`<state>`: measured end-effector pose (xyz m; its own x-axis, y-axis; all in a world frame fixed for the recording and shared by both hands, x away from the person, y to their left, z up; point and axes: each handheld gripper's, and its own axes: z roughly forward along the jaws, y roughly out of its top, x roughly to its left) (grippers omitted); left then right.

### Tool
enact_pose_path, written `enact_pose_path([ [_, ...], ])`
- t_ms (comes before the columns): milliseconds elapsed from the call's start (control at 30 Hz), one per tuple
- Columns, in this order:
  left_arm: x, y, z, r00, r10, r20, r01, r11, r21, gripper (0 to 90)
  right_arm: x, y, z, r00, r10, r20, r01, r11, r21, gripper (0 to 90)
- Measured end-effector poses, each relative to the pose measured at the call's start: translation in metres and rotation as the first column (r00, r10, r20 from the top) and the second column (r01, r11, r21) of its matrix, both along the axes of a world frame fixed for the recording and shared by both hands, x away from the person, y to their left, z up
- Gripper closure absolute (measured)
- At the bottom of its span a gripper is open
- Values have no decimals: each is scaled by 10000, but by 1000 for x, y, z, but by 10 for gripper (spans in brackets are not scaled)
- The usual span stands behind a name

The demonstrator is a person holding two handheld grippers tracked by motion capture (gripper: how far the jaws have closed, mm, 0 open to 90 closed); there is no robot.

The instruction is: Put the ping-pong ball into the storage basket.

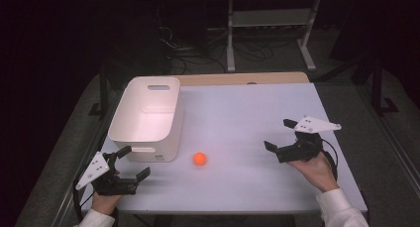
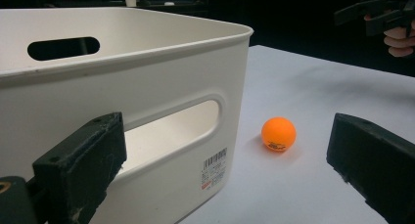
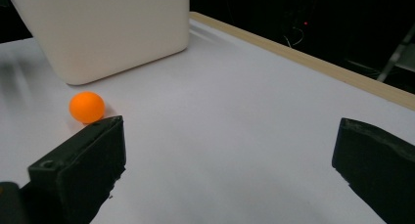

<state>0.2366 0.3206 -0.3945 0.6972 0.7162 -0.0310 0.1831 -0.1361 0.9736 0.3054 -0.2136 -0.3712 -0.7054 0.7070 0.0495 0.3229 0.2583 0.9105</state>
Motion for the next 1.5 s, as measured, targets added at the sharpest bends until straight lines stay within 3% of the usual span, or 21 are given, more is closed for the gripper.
enact_pose_path([
  [200, 1, 1, 1, 9999, -68, 95, 66, 9997, 227, 8, 6, 16, 9, 9988, 491, -54, -492, 9987, -167, 0],
  [433, 0, -1, 0, 10000, -10, -11, 10, 10000, -71, 8, 14, 37, 16, 9942, 1071, -97, -1074, 9930, -492, 0],
  [767, 1, -1, 0, 10000, -6, -28, 6, 10000, -13, 8, 24, 63, 15, 9853, 1685, -283, -1701, 9831, -680, 0],
  [1500, 1, -1, -1, 10000, -50, -46, 49, 10000, -25, 9, 29, 84, 17, 9708, 2291, -713, -2349, 9680, -887, 0],
])
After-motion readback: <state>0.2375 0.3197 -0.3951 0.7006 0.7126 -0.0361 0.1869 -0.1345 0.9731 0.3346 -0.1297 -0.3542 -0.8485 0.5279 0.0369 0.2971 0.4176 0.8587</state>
